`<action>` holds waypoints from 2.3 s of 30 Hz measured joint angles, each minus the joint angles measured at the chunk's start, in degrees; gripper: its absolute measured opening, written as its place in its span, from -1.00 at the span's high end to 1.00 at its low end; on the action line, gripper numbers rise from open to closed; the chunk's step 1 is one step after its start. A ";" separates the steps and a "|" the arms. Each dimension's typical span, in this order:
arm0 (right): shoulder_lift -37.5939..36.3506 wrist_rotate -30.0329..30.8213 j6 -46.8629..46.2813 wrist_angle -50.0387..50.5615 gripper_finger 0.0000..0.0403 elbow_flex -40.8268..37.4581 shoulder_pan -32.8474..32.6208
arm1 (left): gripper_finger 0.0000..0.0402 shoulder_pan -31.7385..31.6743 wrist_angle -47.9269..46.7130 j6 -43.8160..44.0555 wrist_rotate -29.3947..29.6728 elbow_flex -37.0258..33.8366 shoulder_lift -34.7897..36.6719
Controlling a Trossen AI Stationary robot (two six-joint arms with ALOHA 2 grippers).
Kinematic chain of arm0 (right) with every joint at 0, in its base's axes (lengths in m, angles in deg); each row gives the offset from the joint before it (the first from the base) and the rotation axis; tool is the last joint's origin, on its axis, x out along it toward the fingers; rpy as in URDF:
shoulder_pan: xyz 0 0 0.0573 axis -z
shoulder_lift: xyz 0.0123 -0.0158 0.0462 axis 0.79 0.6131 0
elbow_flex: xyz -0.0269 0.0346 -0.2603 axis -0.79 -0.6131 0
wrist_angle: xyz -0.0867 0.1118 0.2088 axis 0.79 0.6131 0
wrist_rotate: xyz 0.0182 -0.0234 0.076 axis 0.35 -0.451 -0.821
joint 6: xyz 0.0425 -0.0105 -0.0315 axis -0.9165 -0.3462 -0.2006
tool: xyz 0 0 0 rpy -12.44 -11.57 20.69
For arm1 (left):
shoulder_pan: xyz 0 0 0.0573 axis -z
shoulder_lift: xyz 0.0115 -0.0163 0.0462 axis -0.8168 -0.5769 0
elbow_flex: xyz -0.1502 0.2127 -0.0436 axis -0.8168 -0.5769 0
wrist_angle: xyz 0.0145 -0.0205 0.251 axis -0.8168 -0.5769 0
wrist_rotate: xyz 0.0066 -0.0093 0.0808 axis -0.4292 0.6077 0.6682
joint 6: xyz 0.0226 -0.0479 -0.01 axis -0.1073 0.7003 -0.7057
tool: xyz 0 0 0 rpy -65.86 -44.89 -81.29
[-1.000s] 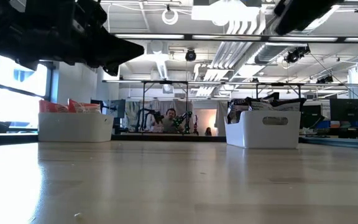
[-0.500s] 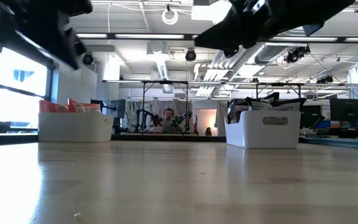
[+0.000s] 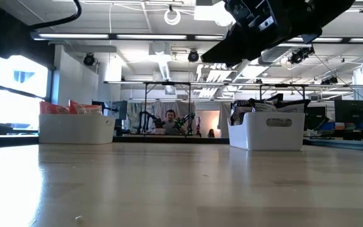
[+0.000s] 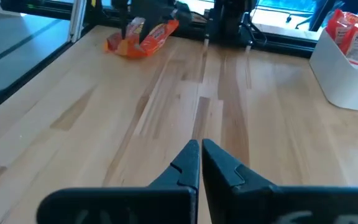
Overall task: Sort Maruchan noodles
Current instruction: Put the orange noodle pack into the top left white bin
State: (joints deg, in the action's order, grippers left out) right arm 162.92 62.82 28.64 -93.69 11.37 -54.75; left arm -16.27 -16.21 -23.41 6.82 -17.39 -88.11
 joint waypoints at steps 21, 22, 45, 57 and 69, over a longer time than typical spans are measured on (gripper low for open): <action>0.02 -0.72 -0.22 0.31 1.00 0.00 -0.09 | 0.16 0.75 -7.81 -0.48 -1.06 6.42 -7.74; 0.02 -0.72 -0.22 0.29 1.00 0.00 -0.09 | 0.15 0.55 -8.90 -0.98 -0.67 6.61 -7.75; 0.02 -0.70 -0.15 0.81 1.00 0.00 -0.09 | 0.77 -0.87 3.94 -8.42 -7.24 -0.74 -7.77; 2.26 7.10 -12.45 0.84 0.98 0.09 -0.09 | 0.99 -6.95 10.70 -17.56 11.30 -0.72 -7.38; 26.17 -3.49 -35.40 -29.13 0.25 0.36 -2.35 | 1.00 -13.11 17.66 -23.60 30.56 -0.71 -5.14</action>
State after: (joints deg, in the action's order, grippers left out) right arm 189.09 59.33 -6.76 -122.82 11.73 -57.11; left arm -29.38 1.45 -47.00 37.38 -18.09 -93.25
